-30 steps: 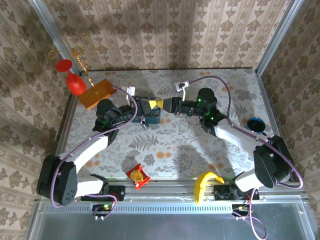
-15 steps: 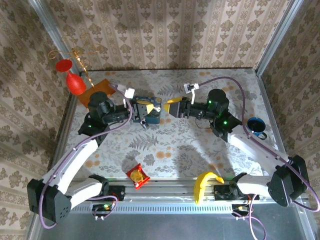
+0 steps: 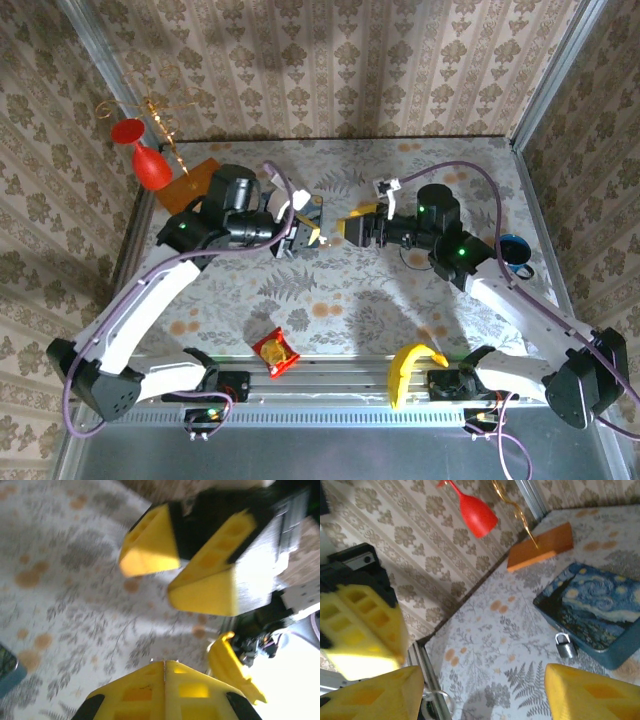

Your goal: Unlock the padlock with the key

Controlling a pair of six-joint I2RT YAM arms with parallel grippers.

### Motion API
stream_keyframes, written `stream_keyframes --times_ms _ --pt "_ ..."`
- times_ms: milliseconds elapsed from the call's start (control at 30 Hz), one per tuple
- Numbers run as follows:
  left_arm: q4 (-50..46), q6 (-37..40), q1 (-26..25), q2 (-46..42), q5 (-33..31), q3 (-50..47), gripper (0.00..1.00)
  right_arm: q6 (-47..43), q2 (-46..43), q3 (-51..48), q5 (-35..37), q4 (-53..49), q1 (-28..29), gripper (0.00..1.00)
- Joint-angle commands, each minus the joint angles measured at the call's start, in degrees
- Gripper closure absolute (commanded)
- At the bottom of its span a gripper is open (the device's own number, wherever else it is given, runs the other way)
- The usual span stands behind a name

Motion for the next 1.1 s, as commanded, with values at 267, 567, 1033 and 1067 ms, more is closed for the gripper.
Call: stream_keyframes --times_ms 267,567,1033,1067 --pt "5.5 0.2 1.4 -2.3 5.6 -3.3 1.00 -0.1 1.8 -2.9 -12.0 12.2 1.6 0.43" --pt "17.0 -6.7 6.2 -6.2 15.7 -9.6 1.00 2.4 3.5 -3.9 -16.1 18.4 1.9 0.47" --pt "19.8 -8.2 6.6 -7.1 17.4 -11.3 1.00 2.1 6.7 -0.6 -18.0 18.7 3.3 0.51" --pt "19.8 -8.3 6.7 -7.1 17.4 -11.3 1.00 2.1 6.9 -0.6 -18.1 18.7 3.4 0.51"
